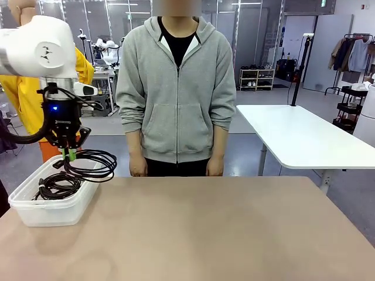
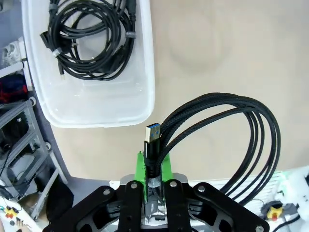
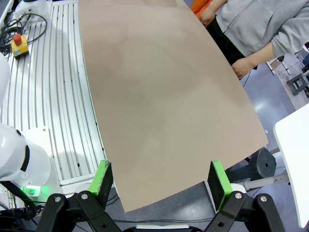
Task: Organize and store the cables.
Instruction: Place the USB Extension Cable into the Organizing box.
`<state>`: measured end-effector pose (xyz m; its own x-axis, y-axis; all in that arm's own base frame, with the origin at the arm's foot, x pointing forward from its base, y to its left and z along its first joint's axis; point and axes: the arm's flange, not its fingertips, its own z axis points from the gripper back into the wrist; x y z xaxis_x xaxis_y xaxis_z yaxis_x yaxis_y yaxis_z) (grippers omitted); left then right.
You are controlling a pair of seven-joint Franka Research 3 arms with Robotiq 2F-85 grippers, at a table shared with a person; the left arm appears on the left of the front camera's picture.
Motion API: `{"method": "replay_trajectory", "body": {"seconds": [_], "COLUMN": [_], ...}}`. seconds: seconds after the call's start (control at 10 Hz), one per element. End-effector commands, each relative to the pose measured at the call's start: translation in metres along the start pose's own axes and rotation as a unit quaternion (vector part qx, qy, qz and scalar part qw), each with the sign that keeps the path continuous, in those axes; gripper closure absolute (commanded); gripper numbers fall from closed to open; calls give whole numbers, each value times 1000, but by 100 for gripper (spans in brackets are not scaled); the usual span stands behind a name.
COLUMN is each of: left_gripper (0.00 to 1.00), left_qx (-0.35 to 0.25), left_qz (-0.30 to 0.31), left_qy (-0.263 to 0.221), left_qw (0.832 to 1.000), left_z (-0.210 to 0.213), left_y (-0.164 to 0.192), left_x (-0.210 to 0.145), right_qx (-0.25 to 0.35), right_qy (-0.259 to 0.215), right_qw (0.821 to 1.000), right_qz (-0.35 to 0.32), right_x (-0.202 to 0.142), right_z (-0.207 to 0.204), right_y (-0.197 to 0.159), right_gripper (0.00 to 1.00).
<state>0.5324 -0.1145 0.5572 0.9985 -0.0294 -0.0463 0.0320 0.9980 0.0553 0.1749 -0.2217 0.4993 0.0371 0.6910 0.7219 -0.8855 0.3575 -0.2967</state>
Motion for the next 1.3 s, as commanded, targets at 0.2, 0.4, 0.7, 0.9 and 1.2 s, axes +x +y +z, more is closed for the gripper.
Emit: {"method": "replay_trajectory", "body": {"seconds": [0.2,0.4,0.7,0.9,1.2], "left_gripper": [86,86,86,86,86], "left_qx": [9,-2,-25,-18,-15], "left_qz": [-7,-8,-7,17,54], "left_qy": [13,-64,-82,-99,-107], "left_qw": [1000,998,996,995,993], "left_z": [-3,0,-15,-41,-87], "left_y": [-11,6,77,109,134], "left_x": [6,5,47,66,99], "right_qx": [-5,-5,-5,-5,-5], "right_qy": [0,0,0,0,0], "right_qw": [1000,1000,1000,1000,1000], "right_qz": [3,3,3,3,3], "right_x": [1,1,1,1,1], "right_z": [1,1,1,1,1], "right_y": [0,0,0,0,0], "right_gripper": [0,0,0,0,0]}}
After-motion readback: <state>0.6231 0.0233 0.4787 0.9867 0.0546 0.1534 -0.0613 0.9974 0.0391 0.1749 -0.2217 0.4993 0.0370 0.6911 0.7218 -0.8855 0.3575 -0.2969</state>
